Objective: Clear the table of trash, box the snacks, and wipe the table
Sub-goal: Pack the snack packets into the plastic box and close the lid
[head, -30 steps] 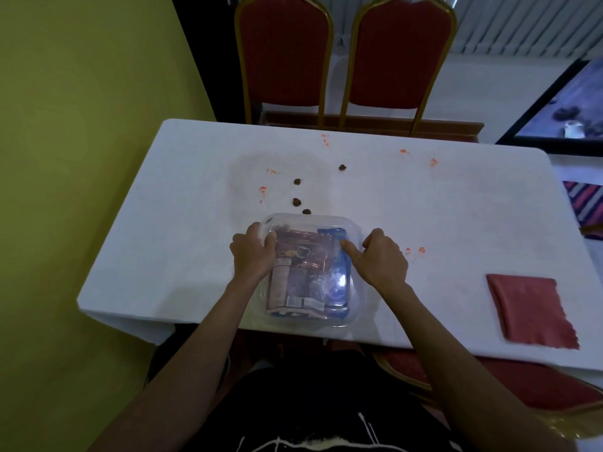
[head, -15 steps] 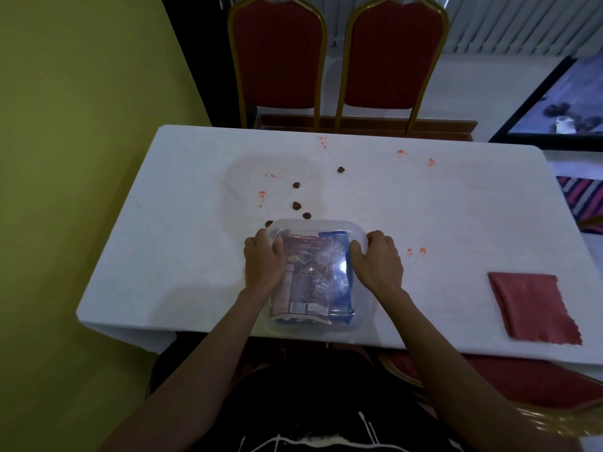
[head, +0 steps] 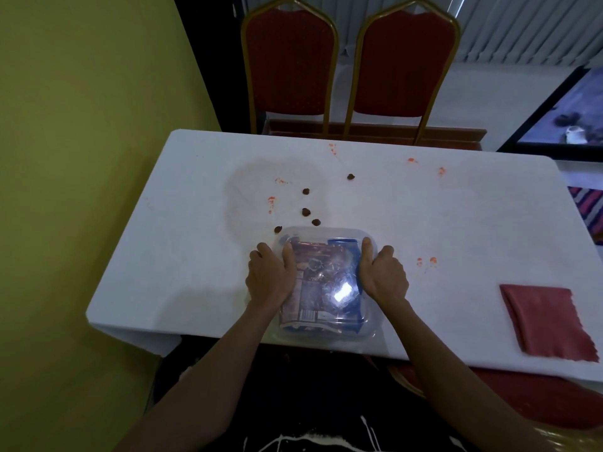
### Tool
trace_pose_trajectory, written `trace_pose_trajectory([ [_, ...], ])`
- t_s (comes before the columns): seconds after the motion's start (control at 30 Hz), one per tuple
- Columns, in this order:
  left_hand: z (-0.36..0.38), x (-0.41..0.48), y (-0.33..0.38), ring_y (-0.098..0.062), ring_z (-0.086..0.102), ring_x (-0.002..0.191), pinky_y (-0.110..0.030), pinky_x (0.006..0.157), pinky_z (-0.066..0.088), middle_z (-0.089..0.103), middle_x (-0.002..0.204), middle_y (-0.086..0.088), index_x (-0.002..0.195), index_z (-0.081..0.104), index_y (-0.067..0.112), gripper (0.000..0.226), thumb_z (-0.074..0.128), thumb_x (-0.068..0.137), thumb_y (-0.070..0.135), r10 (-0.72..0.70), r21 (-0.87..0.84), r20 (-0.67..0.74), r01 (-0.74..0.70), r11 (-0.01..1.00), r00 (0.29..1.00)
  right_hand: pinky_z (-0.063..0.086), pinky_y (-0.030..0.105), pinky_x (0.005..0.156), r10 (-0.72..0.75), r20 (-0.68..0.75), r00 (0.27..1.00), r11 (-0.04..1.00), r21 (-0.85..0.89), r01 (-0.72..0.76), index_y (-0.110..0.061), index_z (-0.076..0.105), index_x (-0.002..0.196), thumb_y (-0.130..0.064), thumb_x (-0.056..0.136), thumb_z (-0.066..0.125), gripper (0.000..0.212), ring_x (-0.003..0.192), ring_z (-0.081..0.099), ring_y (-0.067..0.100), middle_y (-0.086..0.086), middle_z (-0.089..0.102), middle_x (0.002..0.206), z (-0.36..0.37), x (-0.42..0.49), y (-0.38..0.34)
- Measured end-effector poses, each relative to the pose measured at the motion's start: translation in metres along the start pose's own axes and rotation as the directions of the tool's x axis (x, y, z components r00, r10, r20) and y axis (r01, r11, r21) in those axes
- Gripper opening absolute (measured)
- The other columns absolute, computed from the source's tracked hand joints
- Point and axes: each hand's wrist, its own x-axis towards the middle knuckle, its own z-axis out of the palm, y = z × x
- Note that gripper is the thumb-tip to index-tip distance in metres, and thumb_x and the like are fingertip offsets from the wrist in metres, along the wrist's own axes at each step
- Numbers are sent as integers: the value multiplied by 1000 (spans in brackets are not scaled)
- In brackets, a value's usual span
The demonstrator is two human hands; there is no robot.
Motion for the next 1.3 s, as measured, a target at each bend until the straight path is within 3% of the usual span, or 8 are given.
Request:
trace_pose_trajectory([
  [0.13, -1, 2, 0, -26, 61, 90, -37, 74, 50, 60, 110, -11, 119, 40, 12, 54, 34, 97, 61, -6, -33, 34, 7, 999, 999, 51, 48, 97, 1, 0, 1000, 999, 44, -1, -8, 49, 132, -68, 98, 21, 74, 110, 64, 33, 16, 62, 129, 1, 2, -1],
  [0.4, -3, 1, 2, -26, 65, 86, -39, 74, 54, 65, 106, -9, 116, 40, 14, 51, 32, 98, 61, 22, -30, 25, -21, 999, 999, 55, 46, 87, -70, -35, 997, 986, 149, 74, -10, 53, 111, -65, 99, 26, 63, 93, 66, 29, 13, 67, 104, 3, -1, 2],
  [0.63, -7, -7, -10, -27, 63, 90, -39, 77, 50, 61, 107, -5, 113, 40, 17, 56, 35, 93, 69, -61, -91, 70, 67, 994, 996, 51, 43, 87, 4, 67, 998, 986, 164, -15, -8, 49, 119, -68, 97, 27, 67, 98, 63, 27, 13, 64, 116, -2, -2, 8],
  [0.83, -4, -22, -19, -26, 59, 84, -35, 70, 46, 61, 98, -6, 103, 48, 12, 59, 38, 92, 69, -82, -144, 123, 100, 985, 989, 44, 36, 77, 53, 62, 997, 989, 136, -61, -13, 53, 93, -70, 97, 22, 65, 82, 59, 20, 1, 59, 85, 1, -22, 28],
  [0.93, -4, -21, -16, -28, 60, 86, -37, 74, 50, 63, 98, -8, 100, 51, 10, 60, 40, 92, 69, -92, -218, 128, 119, 969, 988, 43, 35, 69, 20, 43, 999, 973, 229, -29, -14, 48, 72, -67, 99, 23, 64, 70, 56, 18, 2, 58, 73, -1, -24, 26],
  [1.07, -5, -22, -15, -28, 58, 86, -33, 73, 45, 62, 101, -11, 102, 52, 9, 61, 40, 93, 68, -79, -264, 137, 114, 958, 987, 36, 29, 56, -34, 16, 999, 973, 229, 29, -13, 43, 63, -64, 100, 25, 66, 62, 53, 18, 5, 55, 63, -4, -21, 26],
  [1.17, -6, -26, -13, -27, 58, 85, -33, 70, 43, 62, 101, -11, 103, 51, 8, 60, 40, 94, 67, -74, -256, 117, 102, 961, 990, 43, 33, 65, -33, 32, 999, 976, 218, 25, -15, 47, 68, -68, 99, 22, 66, 71, 59, 22, 6, 59, 72, -4, -22, 29],
  [1.3, -8, -31, -14, -26, 57, 86, -35, 70, 44, 62, 104, -9, 107, 48, 10, 62, 38, 93, 69, -77, -194, 72, 90, 977, 994, 50, 46, 89, 15, 137, 990, 975, 219, -45, -13, 55, 103, -74, 95, 14, 74, 94, 62, 28, 10, 65, 104, -8, -29, 29],
])
